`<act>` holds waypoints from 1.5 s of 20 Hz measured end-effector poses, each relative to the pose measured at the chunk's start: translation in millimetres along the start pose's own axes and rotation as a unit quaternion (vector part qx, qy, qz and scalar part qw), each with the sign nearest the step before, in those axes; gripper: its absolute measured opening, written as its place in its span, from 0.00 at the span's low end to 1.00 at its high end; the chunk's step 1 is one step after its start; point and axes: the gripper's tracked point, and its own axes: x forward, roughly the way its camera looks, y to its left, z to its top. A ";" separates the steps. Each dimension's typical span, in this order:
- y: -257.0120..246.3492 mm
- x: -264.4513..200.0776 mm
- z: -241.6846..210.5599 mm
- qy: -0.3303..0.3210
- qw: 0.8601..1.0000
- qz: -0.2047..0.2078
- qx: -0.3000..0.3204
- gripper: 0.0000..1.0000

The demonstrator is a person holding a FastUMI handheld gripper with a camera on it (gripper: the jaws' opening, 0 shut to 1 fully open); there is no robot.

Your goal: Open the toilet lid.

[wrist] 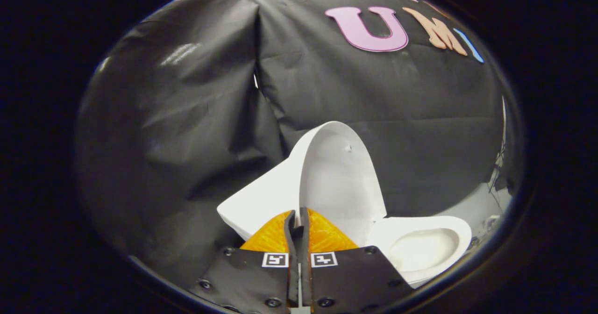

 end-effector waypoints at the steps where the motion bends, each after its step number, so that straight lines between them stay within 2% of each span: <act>1: 0.6 -0.6 -0.3 0.000 1.000 -0.004 -0.008 0.03; 6: 1.7 1.8 -6.4 0.018 1.000 -0.007 -0.017 0.03; 7: 1.9 -2.4 -4.5 0.015 1.000 -0.010 -0.014 0.22; 9: 1.1 -6.0 -2.4 0.018 1.000 -0.006 -0.016 0.22; 12: 7.4 -15.1 -4.0 0.023 0.999 0.018 -0.034 0.33; 14: -0.4 -23.5 -0.4 0.015 0.999 0.009 -0.048 0.50; 16: -10.2 -32.5 1.7 0.007 0.999 -0.008 -0.034 0.66; 19: -14.1 -52.3 11.5 -0.020 1.000 -0.012 -0.021 0.92; 23: -27.5 -82.1 16.9 -0.040 0.999 -0.007 -0.021 0.96; 30: -68.2 -142.4 15.0 -0.051 0.997 -0.006 -0.061 0.96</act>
